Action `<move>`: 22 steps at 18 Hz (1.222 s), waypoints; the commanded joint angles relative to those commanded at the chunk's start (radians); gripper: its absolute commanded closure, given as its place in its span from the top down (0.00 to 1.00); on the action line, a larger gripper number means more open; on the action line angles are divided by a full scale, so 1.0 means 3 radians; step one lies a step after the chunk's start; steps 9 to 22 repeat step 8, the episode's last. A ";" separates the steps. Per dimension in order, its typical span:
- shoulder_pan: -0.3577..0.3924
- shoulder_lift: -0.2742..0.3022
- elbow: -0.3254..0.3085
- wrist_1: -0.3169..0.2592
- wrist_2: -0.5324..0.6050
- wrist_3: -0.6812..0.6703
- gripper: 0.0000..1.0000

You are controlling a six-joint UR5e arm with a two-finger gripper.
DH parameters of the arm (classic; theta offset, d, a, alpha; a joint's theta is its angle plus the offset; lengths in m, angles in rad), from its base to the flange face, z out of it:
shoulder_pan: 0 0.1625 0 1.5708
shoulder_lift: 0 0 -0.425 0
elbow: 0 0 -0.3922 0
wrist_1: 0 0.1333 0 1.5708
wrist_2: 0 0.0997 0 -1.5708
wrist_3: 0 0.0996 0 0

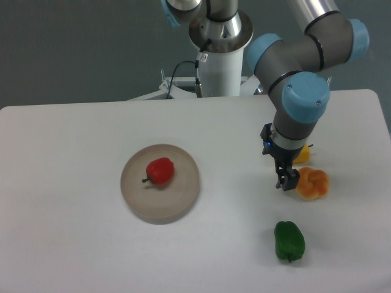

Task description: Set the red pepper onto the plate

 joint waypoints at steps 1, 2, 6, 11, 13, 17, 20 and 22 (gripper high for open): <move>0.0005 0.0005 -0.0005 0.0000 0.0005 0.0000 1.00; 0.0010 0.0010 -0.0005 -0.0005 0.0010 0.0000 1.00; 0.0041 0.0020 -0.0005 -0.0010 0.0021 0.0005 1.00; 0.0041 0.0020 -0.0010 -0.0005 0.0021 0.0005 1.00; 0.0041 0.0020 -0.0010 -0.0005 0.0021 0.0005 1.00; 0.0041 0.0020 -0.0010 -0.0005 0.0021 0.0005 1.00; 0.0041 0.0020 -0.0010 -0.0005 0.0021 0.0005 1.00; 0.0041 0.0020 -0.0010 -0.0005 0.0021 0.0005 1.00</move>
